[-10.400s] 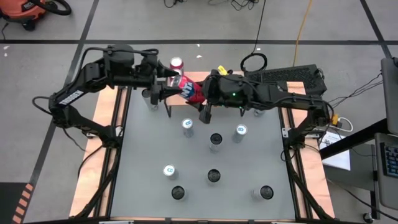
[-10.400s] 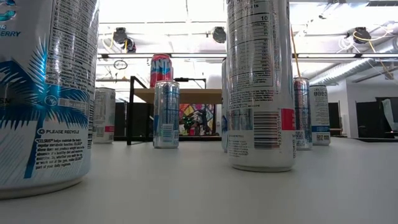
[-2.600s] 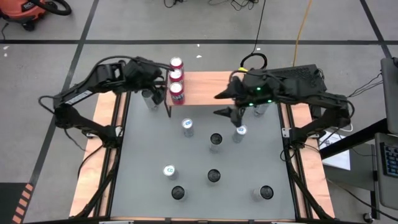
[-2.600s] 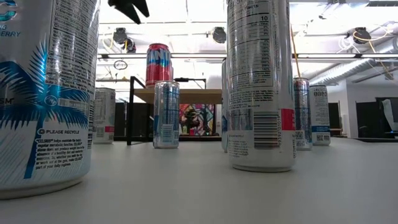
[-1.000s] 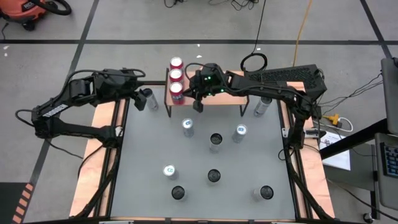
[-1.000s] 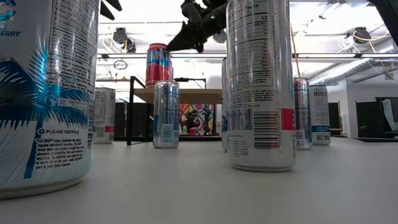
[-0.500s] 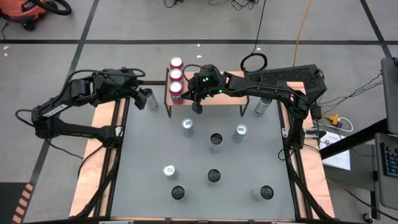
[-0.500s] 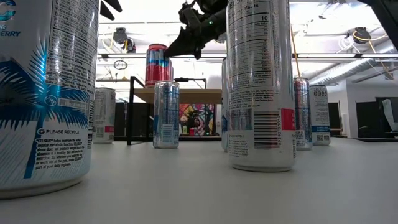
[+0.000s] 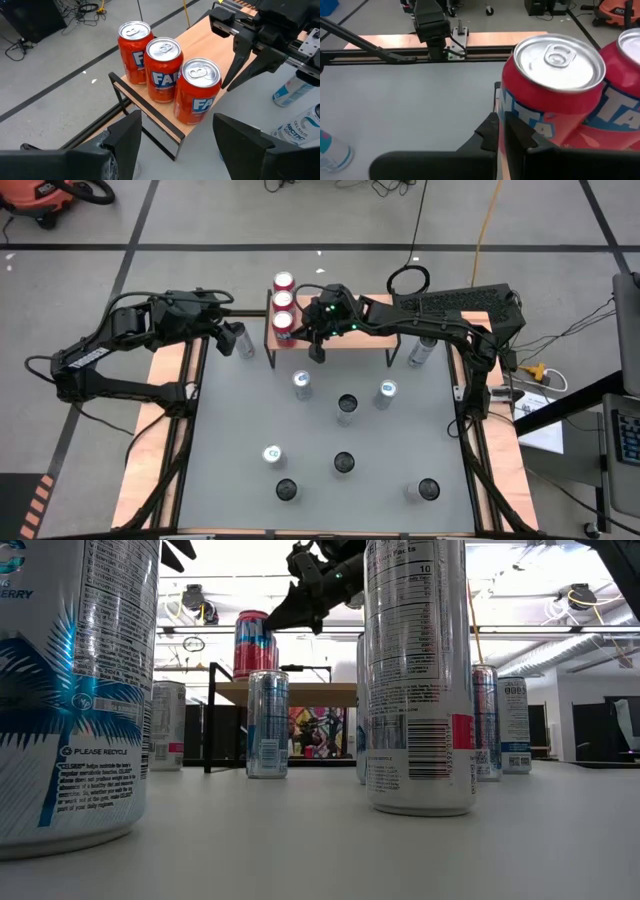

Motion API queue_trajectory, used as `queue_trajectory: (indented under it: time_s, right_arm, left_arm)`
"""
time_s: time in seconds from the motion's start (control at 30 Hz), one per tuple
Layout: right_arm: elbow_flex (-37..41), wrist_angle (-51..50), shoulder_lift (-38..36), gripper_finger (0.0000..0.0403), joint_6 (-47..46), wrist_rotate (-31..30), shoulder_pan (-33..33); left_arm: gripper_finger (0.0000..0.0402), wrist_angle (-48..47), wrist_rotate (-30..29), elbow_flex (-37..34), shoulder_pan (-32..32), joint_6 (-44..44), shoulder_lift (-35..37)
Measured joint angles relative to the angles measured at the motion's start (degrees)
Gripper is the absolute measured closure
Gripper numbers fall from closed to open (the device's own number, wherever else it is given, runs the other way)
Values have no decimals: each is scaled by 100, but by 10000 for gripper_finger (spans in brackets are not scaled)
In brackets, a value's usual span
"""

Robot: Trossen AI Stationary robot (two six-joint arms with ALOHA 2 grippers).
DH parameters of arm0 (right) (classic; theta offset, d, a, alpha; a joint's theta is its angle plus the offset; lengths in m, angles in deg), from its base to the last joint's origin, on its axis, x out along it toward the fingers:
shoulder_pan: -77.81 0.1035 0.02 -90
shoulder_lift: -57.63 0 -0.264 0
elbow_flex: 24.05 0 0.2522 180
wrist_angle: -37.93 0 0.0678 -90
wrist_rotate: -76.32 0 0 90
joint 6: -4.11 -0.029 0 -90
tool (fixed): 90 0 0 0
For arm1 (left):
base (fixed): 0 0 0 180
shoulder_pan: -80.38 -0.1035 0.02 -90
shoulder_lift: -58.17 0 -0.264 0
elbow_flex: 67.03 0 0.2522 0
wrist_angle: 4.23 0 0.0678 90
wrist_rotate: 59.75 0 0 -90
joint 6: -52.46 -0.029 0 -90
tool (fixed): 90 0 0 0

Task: Place canned beverage on shelf
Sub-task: Put the red soda can on the shelf aligned with the other red soda cans

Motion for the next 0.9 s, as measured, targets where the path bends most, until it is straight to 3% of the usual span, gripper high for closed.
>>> queue_trajectory:
  time_s: [0.9]
  right_arm:
    - [0,239,155,403,-131,-2,-34]
  left_arm:
    - [162,0,2,2,-2,9,0]
